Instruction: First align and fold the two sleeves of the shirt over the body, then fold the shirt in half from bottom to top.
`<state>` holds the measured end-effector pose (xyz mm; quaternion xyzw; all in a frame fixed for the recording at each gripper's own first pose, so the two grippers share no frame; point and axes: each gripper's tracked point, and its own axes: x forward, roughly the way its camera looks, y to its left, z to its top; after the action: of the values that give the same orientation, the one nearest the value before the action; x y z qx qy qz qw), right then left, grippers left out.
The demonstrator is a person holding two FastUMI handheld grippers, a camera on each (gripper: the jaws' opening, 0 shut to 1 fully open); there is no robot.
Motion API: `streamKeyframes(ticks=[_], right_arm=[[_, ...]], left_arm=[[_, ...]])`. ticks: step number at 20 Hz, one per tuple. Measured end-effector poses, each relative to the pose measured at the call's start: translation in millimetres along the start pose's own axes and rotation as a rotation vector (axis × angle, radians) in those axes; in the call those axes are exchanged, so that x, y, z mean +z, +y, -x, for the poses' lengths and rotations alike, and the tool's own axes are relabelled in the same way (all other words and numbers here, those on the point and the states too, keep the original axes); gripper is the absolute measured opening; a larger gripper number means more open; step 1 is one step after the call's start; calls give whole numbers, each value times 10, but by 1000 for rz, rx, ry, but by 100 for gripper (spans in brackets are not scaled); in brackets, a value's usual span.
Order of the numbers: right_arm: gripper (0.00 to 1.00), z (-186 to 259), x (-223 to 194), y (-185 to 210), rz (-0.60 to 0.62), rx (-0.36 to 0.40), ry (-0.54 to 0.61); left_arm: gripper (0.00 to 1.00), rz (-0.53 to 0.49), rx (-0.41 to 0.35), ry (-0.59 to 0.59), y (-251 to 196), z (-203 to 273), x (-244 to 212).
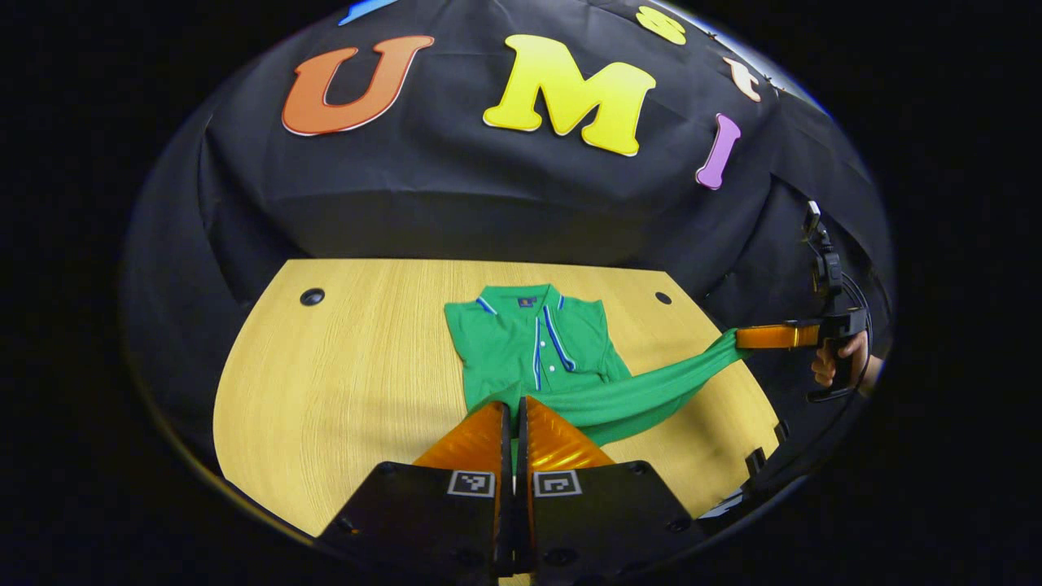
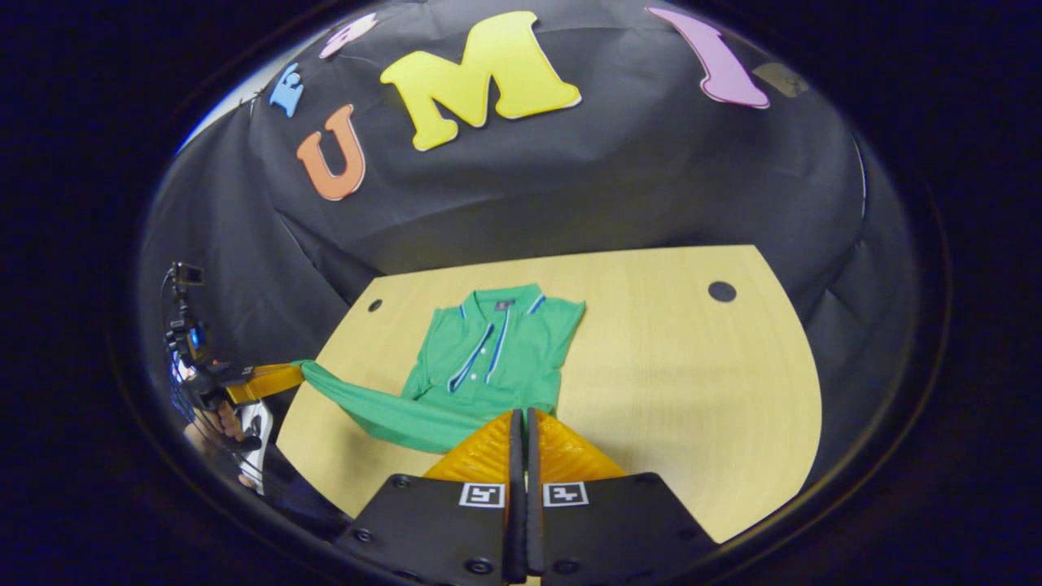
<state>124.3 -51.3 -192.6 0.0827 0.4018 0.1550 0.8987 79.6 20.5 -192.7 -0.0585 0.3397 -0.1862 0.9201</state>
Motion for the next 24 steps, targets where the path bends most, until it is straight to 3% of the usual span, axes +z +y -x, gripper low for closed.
streamKeyframes(ticks=[10,19,24], right_arm=[[2,-1008,1067,-103,57,-13,-168],[3,-2460,946,-632,39,-89,-139],[2,-2850,820,-796,47,-128,-124]], left_arm=[[3,62,37,-100,346,-1013,968],[4,118,120,-86,972,-2363,618],[4,70,168,-61,1211,-2817,433]])
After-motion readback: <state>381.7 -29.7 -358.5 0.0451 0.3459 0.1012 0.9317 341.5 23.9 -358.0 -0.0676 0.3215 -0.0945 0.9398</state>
